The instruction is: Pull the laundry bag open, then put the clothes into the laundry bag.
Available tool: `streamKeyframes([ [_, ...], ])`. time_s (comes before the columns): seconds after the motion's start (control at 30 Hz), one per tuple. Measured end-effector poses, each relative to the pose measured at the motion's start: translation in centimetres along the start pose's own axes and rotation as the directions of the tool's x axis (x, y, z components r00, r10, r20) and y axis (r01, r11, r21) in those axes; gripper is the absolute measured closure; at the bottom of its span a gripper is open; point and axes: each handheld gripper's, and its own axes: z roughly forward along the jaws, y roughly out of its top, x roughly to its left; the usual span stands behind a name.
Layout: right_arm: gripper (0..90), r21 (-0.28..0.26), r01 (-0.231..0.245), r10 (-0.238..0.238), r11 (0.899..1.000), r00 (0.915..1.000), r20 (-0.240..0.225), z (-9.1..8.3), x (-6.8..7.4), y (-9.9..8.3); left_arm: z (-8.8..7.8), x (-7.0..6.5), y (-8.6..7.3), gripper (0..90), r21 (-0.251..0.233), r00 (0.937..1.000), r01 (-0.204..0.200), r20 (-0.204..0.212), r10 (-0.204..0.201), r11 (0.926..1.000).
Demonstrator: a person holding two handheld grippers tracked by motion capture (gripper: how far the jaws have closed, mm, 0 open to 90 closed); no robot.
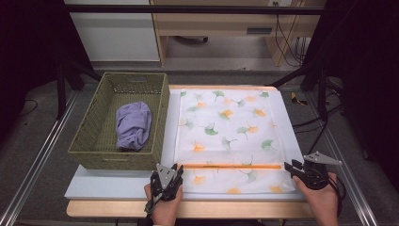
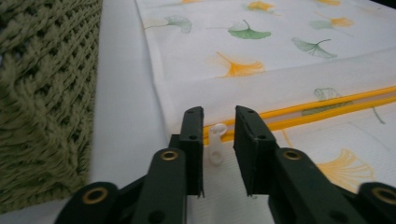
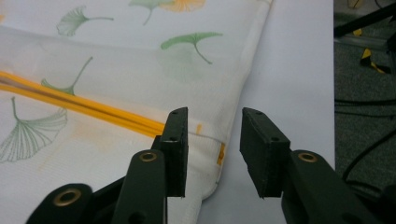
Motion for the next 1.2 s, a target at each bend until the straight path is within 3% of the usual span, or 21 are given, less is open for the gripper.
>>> streamKeyframes([
  [0.07,55.2,-0.03,0.006,-0.005,1.0,1.0,0.006,0.0,0.1,0.1,0.1,-0.3,0.3,63.7,-0.004,0.9999,-0.01,0.006,0.01,0.9999],
  [0.17,48.2,-0.033,0.02,-0.02,0.999,0.9998,0.001,0.1,0.3,0.1,0.3,-0.9,1.0,55.5,0.005,0.9981,-0.027,0.055,0.027,0.9996],
  [0.27,41.9,-0.038,0.018,-0.018,0.999,0.9998,-0.006,0.0,0.5,0.3,0.4,-1.3,1.4,45.9,0.001,0.9968,-0.044,0.067,0.044,0.999],
  [0.3,39.4,-0.054,0.025,-0.025,0.998,0.9997,0.001,-0.1,0.4,0.4,0.4,-1.6,1.9,42.8,-0.003,0.9947,-0.086,0.057,0.086,0.9963],
  [0.43,27.3,-0.096,-0.011,0.01,0.995,0.9999,-0.01,-0.4,0.8,0.7,0.8,-2.2,3.0,32.9,-0.012,0.987,-0.138,0.081,0.139,0.9903],
  [0.53,21.0,-0.109,-0.001,0.0,0.994,1.0,-0.006,-0.4,1.6,1.0,1.2,-2.5,3.8,28.4,-0.003,0.9774,-0.181,0.11,0.181,0.9834],
  [0.6,17.2,-0.103,0.02,-0.021,0.994,0.9997,-0.012,-0.4,2.3,1.3,1.3,-2.6,4.0,25.3,0.002,0.9758,-0.182,0.123,0.181,0.9832],
  [0.63,15.8,-0.111,0.041,-0.043,0.993,0.999,-0.015,-0.5,2.6,1.5,1.6,-2.4,4.3,23.6,0.014,0.9763,-0.15,0.16,0.146,0.9886],
  [0.73,15.1,-0.152,0.084,-0.089,0.985,0.9955,-0.031,-1.0,3.8,2.1,1.8,-2.3,4.6,17.1,0.031,0.9712,-0.175,0.17,0.167,0.9842],
  [0.77,15.4,-0.165,0.102,-0.109,0.981,0.9936,-0.03,-1.2,4.2,2.3,1.9,-2.1,4.7,14.4,0.05,0.9604,-0.198,0.21,0.183,0.9789],
  [0.87,19.0,-0.194,0.156,-0.167,0.968,0.9851,-0.041,-1.4,5.6,3.2,2.0,-1.7,4.8,10.5,0.057,0.9543,-0.183,0.25,0.164,0.9814],
  [0.93,24.0,-0.204,0.185,-0.2,0.961,0.9785,-0.052,-1.2,6.4,3.7,1.7,-1.5,4.8,8.0,0.067,0.9409,-0.215,0.282,0.188,0.9744],
  [1.03,29.1,-0.21,0.209,-0.232,0.955,0.968,-0.095,-0.4,7.5,4.6,1.1,-1.5,4.3,7.3,0.068,0.9278,-0.252,0.301,0.221,0.9654],
  [1.07,29.8,-0.201,0.216,-0.241,0.955,0.9641,-0.111,0.0,7.9,4.9,1.1,-1.5,4.3,7.2,0.068,0.9278,-0.252,0.301,0.221,0.9654],
  [1.1,29.7,-0.19,0.223,-0.25,0.956,0.96,-0.127,0.4,8.3,5.3,0.7,-1.5,3.8,7.2,0.056,0.9229,-0.262,0.307,0.233,0.9635],
  [1.2,28.5,-0.156,0.259,-0.283,0.953,0.947,-0.153,1.3,9.4,6.5,0.1,-1.5,3.6,7.2,0.043,0.922,-0.263,0.306,0.238,0.9638],
])
